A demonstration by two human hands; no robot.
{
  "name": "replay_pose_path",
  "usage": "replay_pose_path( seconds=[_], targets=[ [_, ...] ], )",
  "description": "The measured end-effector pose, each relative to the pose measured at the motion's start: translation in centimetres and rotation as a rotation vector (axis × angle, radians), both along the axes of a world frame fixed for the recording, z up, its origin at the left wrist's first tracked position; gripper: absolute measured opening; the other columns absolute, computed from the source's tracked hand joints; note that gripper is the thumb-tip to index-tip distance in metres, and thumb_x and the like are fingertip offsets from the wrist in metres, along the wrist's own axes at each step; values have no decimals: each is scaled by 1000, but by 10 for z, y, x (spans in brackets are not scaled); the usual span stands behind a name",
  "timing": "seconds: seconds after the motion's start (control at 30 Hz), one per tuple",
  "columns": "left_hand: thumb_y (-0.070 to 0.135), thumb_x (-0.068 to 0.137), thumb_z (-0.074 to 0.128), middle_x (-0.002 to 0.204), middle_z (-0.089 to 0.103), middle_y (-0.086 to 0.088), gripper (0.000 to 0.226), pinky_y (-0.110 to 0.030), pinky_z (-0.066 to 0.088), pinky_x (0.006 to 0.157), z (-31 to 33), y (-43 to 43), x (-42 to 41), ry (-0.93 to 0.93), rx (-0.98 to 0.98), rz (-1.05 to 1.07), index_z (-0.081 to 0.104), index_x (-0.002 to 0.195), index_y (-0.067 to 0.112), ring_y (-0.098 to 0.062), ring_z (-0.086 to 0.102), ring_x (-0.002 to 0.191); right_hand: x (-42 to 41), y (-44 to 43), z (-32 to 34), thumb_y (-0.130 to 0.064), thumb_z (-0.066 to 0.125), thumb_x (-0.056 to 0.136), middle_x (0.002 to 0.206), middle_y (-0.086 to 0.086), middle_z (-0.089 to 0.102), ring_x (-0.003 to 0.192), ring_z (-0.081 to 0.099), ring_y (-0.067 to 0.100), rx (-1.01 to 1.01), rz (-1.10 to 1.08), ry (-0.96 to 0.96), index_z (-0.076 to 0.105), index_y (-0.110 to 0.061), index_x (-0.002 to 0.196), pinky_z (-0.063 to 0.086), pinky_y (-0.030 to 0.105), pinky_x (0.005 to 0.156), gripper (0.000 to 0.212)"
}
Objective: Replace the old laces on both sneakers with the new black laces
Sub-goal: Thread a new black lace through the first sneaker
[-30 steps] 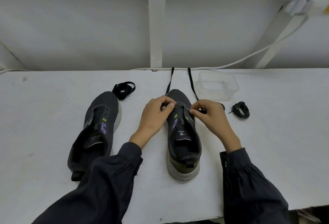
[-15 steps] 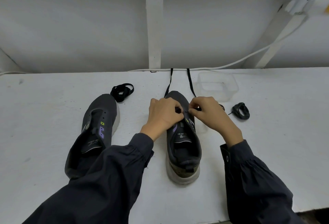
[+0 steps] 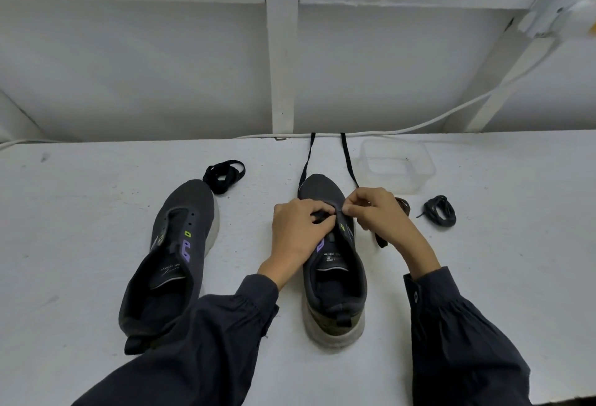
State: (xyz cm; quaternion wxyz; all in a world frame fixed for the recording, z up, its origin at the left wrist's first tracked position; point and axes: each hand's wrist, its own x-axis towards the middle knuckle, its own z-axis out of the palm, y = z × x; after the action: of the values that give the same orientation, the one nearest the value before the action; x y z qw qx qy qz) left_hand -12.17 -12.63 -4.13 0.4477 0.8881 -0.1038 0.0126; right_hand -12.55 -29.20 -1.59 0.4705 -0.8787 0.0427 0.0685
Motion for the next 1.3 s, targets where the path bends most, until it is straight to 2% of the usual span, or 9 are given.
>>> replay_pose_path(
  seconds=[0.17,0.33,0.53,0.63,0.73,0.9,1.03,1.13,1.3],
  targets=[
    [36,79,72,89,74,13,11,-40,49,91,4,-1,1,31,94,17,75,90,33,-7,67,83,2,-1,-3,3,63,87,54,-8,56,47,47,0,123,-23,3,68,1,80,35,8,47,9],
    [39,85,65,93,73,9,15,-36,46,91,4,-4,3,-28,275,24,71,97,32,-13,66,92,4,1,-11,3,62,85,64,-8,59,54,47,-1,154,-34,14,67,-15,71,36,10,51,24],
    [42,88,62,84,73,8,16,-30,42,85,0,-4,0,-149,304,40,69,96,30,-14,66,82,2,1,-18,-5,76,80,69,-5,68,59,52,8,198,-114,-51,74,-16,71,37,9,50,14],
    [39,87,62,74,69,8,11,-28,40,76,2,-4,0,-168,286,15,67,92,30,-15,63,74,1,2,-18,-15,80,79,76,1,72,68,59,14,237,-127,-36,74,-14,76,44,18,53,6],
    [33,86,61,72,67,7,10,-28,38,74,3,-2,1,-161,291,-21,66,93,30,-17,61,72,2,4,-15,-29,85,74,84,2,71,72,61,8,232,-89,31,72,-15,87,47,23,56,23],
    [35,85,63,52,44,13,7,-27,36,71,0,0,2,-176,259,-49,65,88,29,-11,48,60,8,6,-7,-19,80,77,87,3,59,73,59,12,166,-52,128,65,-14,100,52,28,60,27],
    [38,89,60,53,44,10,9,-25,31,65,3,6,5,-171,245,-134,60,86,29,-12,46,59,8,4,-3,-14,69,81,86,6,59,69,57,14,143,-22,111,62,-16,100,55,31,63,20],
    [35,89,61,51,42,8,10,-23,32,59,3,14,12,-48,146,-205,58,82,29,-10,43,55,7,1,-4,-8,64,84,84,7,58,66,55,15,174,9,102,64,-16,97,55,34,65,16],
    [15,89,67,68,55,5,13,-18,37,65,-5,20,15,179,-394,-101,62,77,14,-7,45,64,5,3,-1,-13,60,79,88,3,58,65,53,14,171,88,47,68,-25,93,51,28,59,20]
  ],
)
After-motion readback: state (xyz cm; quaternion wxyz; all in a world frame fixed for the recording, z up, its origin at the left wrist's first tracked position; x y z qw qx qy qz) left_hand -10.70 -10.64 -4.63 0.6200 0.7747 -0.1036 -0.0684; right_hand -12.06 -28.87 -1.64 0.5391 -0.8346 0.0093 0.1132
